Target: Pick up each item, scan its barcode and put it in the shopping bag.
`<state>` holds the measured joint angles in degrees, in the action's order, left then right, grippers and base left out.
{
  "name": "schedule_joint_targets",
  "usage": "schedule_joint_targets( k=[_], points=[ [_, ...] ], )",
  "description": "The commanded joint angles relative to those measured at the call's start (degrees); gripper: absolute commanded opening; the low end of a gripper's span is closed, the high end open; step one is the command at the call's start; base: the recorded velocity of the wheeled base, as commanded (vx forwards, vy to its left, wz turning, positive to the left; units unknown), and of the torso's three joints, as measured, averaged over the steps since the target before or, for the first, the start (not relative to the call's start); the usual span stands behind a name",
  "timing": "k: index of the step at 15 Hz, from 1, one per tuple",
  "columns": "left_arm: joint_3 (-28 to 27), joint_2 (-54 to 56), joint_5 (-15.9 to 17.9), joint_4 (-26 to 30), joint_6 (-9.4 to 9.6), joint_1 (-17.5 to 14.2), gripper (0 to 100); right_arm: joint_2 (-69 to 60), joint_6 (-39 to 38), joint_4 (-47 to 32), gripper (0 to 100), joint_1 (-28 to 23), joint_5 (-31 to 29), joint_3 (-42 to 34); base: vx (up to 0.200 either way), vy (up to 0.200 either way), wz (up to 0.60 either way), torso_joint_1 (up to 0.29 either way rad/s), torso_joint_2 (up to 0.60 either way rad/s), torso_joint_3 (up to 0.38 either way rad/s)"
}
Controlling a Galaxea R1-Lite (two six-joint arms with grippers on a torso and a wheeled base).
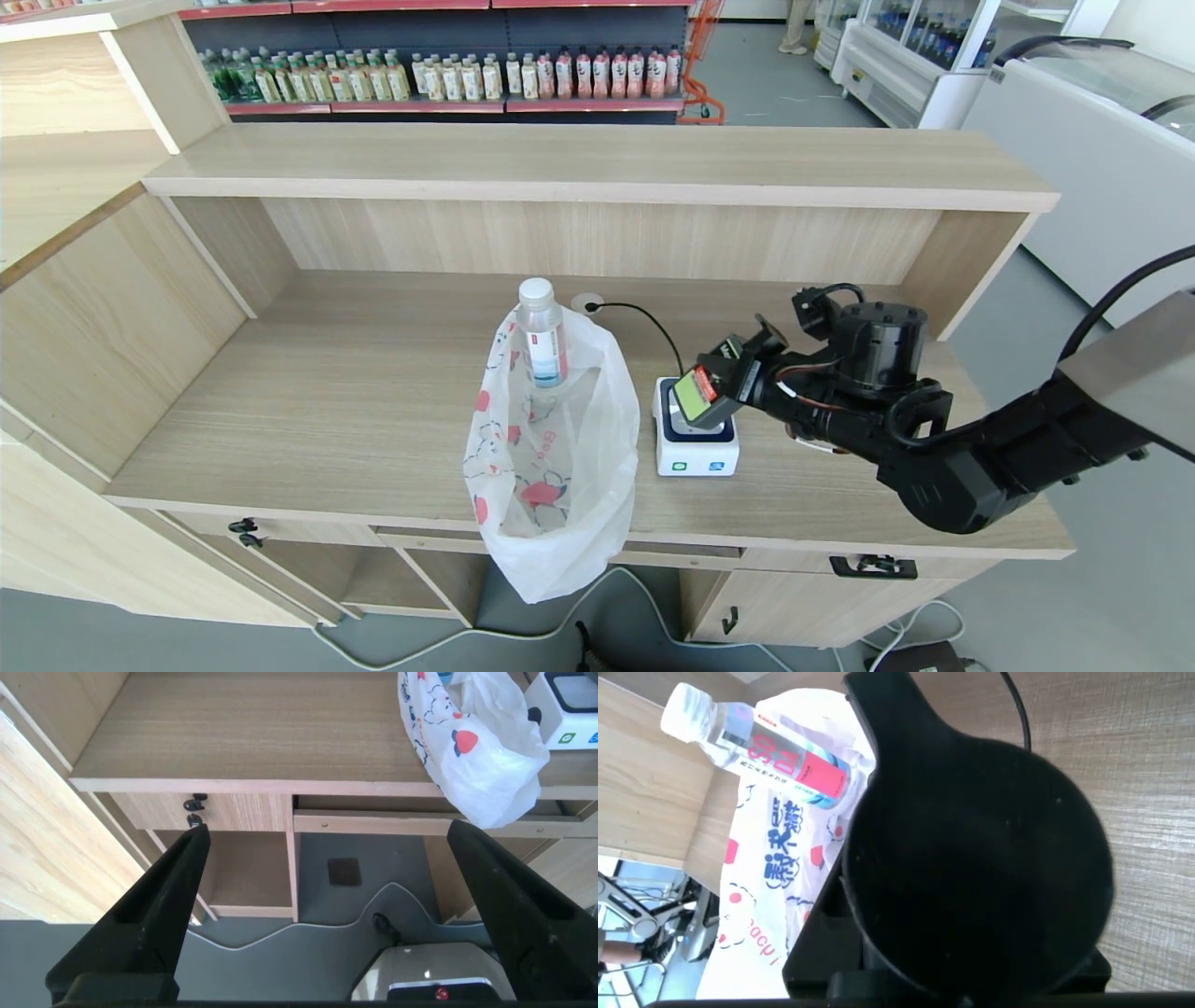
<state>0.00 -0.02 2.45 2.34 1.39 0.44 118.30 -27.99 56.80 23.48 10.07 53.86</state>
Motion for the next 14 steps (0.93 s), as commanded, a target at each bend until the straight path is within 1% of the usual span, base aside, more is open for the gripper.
schedule_joint_targets(
  k=[1,14],
  points=[
    [0.0,0.0,0.0,-0.1,0.02,0.0,100,1.0,0.2,0.1,0,0.1,0.0,0.4,0.000,0.000,0.00,0.000,0.00,0.000],
    [0.0,0.0,0.0,0.0,0.02,0.0,100,2.8,0.7,0.9,0,0.2,0.0,1.2,0.000,0.000,0.00,0.000,0.00,0.000]
  ],
)
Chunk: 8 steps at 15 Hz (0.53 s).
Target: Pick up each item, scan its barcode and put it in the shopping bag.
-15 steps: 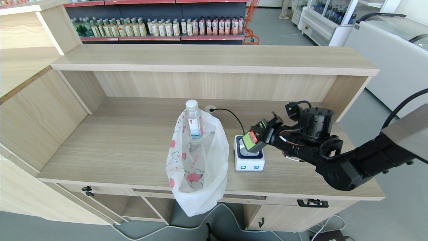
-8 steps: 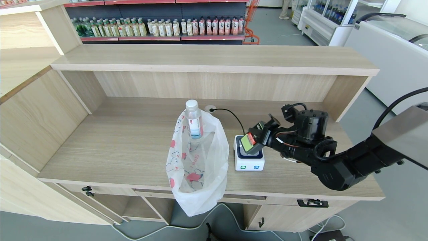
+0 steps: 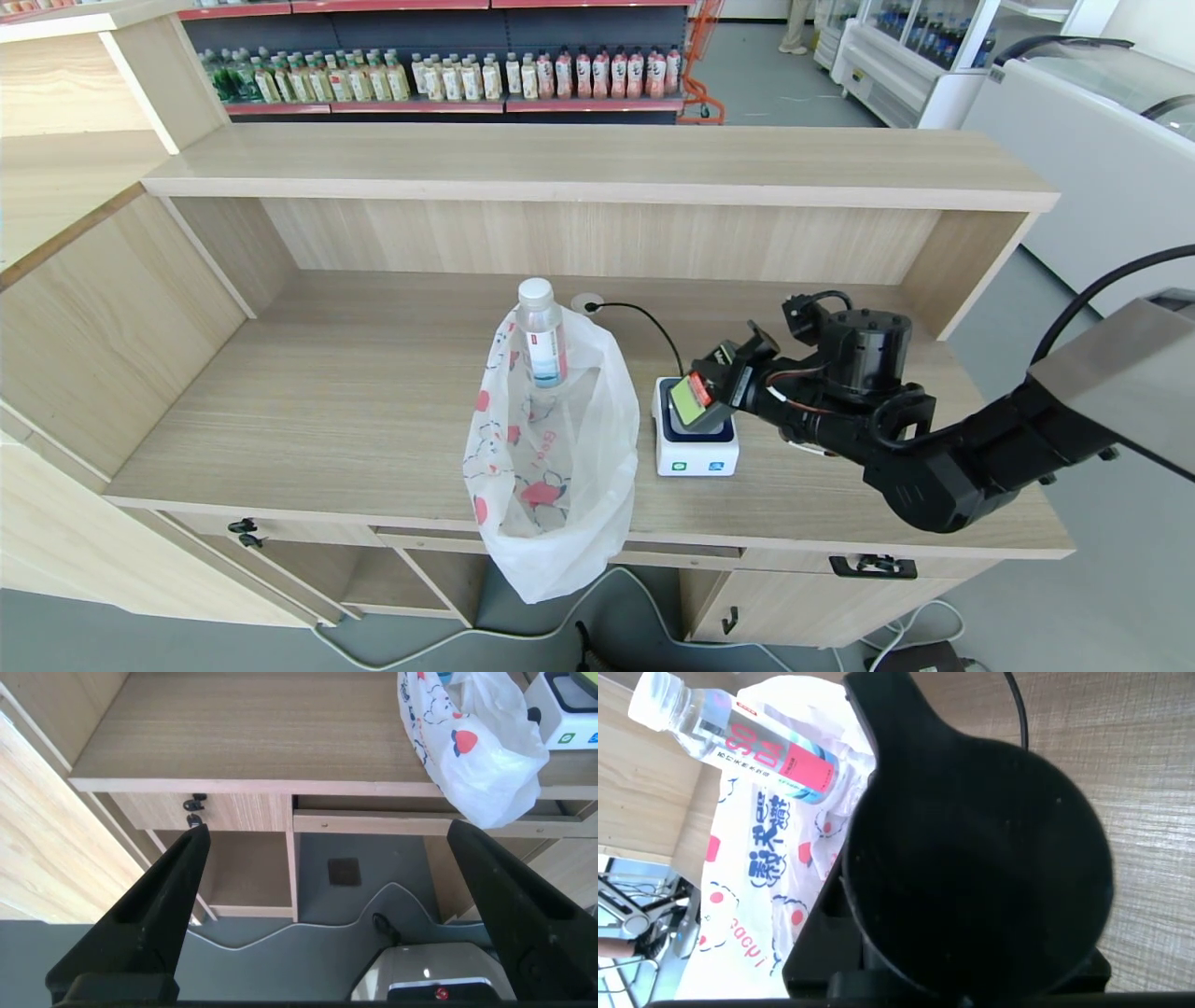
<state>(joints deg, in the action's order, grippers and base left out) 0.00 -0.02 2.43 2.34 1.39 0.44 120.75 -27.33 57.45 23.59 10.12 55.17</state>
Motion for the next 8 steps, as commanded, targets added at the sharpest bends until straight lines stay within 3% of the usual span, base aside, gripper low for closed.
schedule_joint_targets(
  k=[1,8],
  points=[
    [0.0,0.0,0.0,0.0,0.02,0.0,100,0.4,0.0,0.2,0,0.1,0.0,-0.1,0.000,0.000,0.00,0.000,0.00,0.000],
    [0.0,0.0,0.0,-0.1,0.02,0.0,100,1.3,-0.2,1.5,0,0.1,0.3,0.1,0.000,0.000,0.00,0.000,0.00,0.000]
  ],
)
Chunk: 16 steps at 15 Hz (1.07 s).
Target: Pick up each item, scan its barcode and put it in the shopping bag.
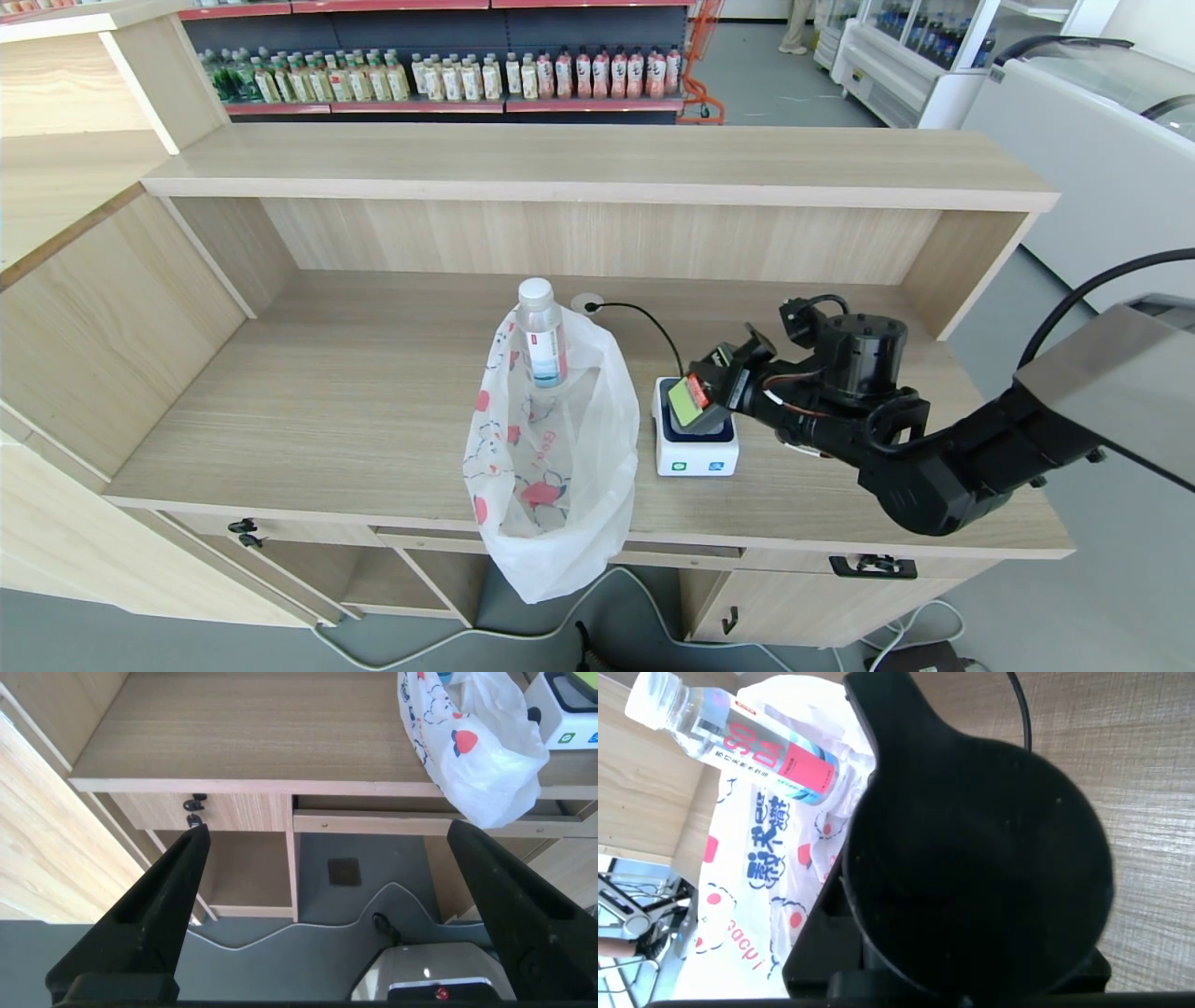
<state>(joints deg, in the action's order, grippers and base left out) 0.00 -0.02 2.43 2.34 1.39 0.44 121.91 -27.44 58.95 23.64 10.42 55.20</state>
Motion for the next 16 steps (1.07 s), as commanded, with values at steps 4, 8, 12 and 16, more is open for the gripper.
schedule_joint_targets(
  k=[4,8,12,16],
  points=[
    [0.0,0.0,0.0,0.0,0.02,0.0,100,0.6,-0.2,1.2,0,0.1,0.1,0.3,0.000,0.000,0.00,0.000,0.00,0.000],
    [0.0,0.0,0.0,0.0,0.02,0.0,100,0.6,-0.5,1.2,0,0.7,0.0,0.8,0.000,0.000,0.00,0.000,0.00,0.000],
    [0.0,0.0,0.0,0.0,0.02,0.0,100,0.9,-0.4,1.2,0,0.9,0.0,0.9,0.000,0.000,0.00,0.000,0.00,0.000],
    [0.0,0.0,0.0,0.0,0.02,0.0,100,-0.4,-0.5,1.8,0,0.9,-0.1,0.3,0.000,0.000,0.00,0.000,0.00,0.000]
  ],
)
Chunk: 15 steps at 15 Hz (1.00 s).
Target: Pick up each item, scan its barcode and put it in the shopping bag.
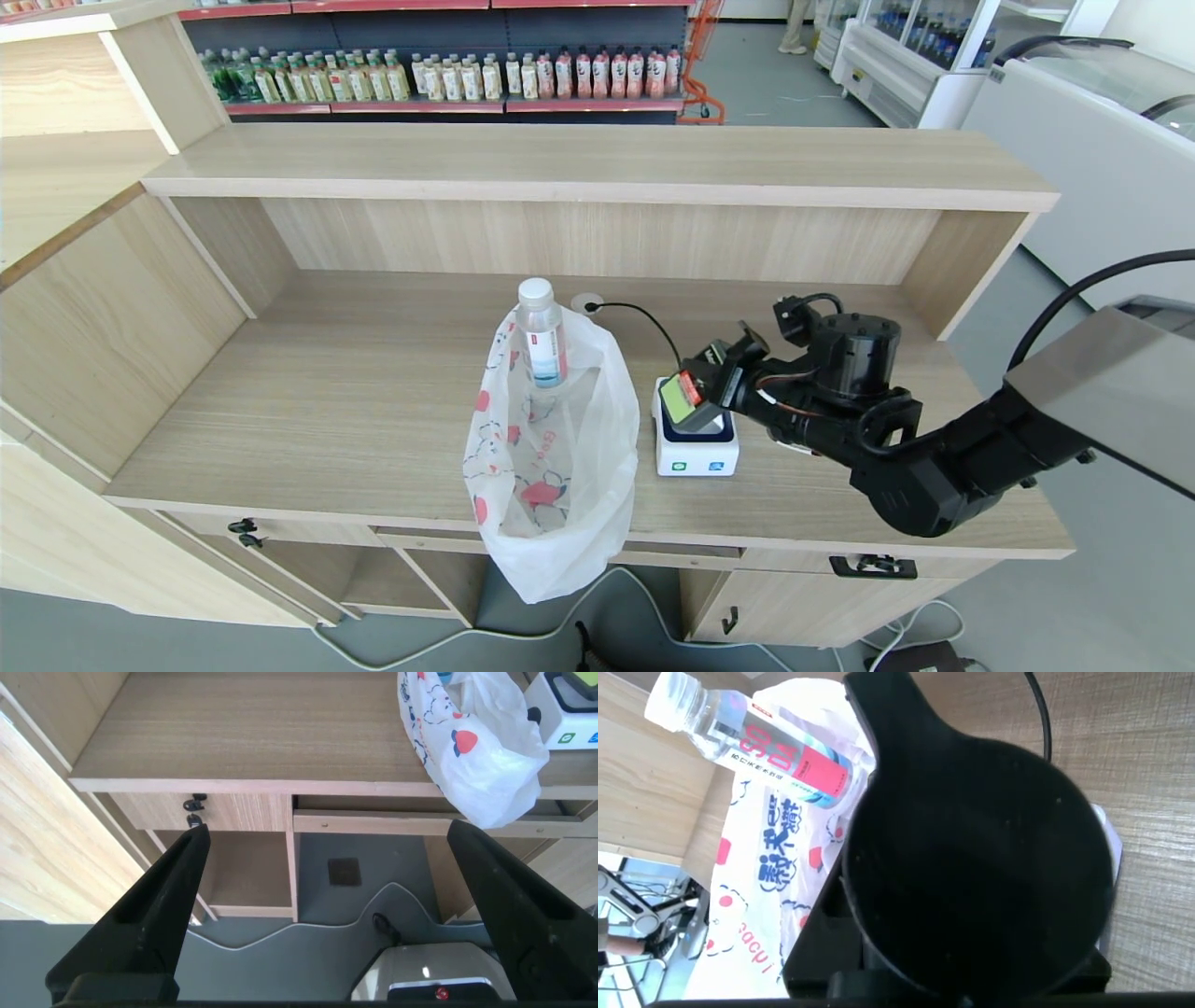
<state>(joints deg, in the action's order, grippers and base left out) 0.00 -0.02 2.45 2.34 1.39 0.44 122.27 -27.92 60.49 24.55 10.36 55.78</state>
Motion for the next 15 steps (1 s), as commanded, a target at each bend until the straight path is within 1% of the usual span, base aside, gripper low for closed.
schedule_joint_targets(
  k=[1,2,4,5,7,9,10,12,13,15],
  points=[
    [0.0,0.0,0.0,0.0,0.02,0.0,100,-1.4,0.1,1.8,0,-0.2,-0.3,-0.6,0.000,0.000,0.00,0.000,0.00,0.000],
    [0.0,0.0,-0.1,0.0,0.02,0.0,100,-3.4,0.8,3.7,0,-0.6,-0.3,-1.1,0.000,0.000,0.00,0.000,0.00,0.000],
    [0.0,0.0,0.0,-0.1,0.02,0.0,100,-9.3,9.1,3.7,0,-3.1,-0.3,-3.3,0.000,0.000,0.00,0.000,0.00,0.000],
    [0.0,0.0,0.0,-0.1,0.02,0.0,100,-11.5,15.6,4.2,0,-4.7,-0.3,-5.2,0.000,0.000,0.00,0.000,0.00,0.000],
    [0.0,0.0,0.0,-0.1,0.02,0.0,100,-17.3,31.3,5.3,0,-10.0,-1.0,-10.6,0.000,0.000,0.00,0.000,0.00,0.000],
    [0.0,0.0,0.0,0.0,0.02,0.0,100,-18.8,34.5,8.8,0,-12.0,-5.1,-16.6,0.000,0.000,0.00,0.000,0.00,0.000],
    [0.0,0.0,-0.1,0.0,0.02,0.0,100,-18.8,35.4,10.6,0,-12.7,-6.2,-18.7,0.000,0.000,0.00,0.000,0.00,0.000],
    [0.0,0.0,0.0,0.0,0.02,0.0,100,-18.4,36.4,17.2,0,-13.7,-7.5,-25.6,0.000,0.000,0.00,0.000,0.00,0.000],
    [0.0,0.0,0.0,0.0,0.02,0.0,100,-18.5,36.7,18.8,0,-13.7,-8.2,-27.5,0.000,0.000,0.00,0.000,0.00,0.000],
    [0.0,0.0,0.0,0.0,0.02,0.0,100,-19.4,36.8,19.6,0,-13.6,-9.0,-29.6,0.000,0.000,0.00,0.000,0.00,0.000]
  ],
)
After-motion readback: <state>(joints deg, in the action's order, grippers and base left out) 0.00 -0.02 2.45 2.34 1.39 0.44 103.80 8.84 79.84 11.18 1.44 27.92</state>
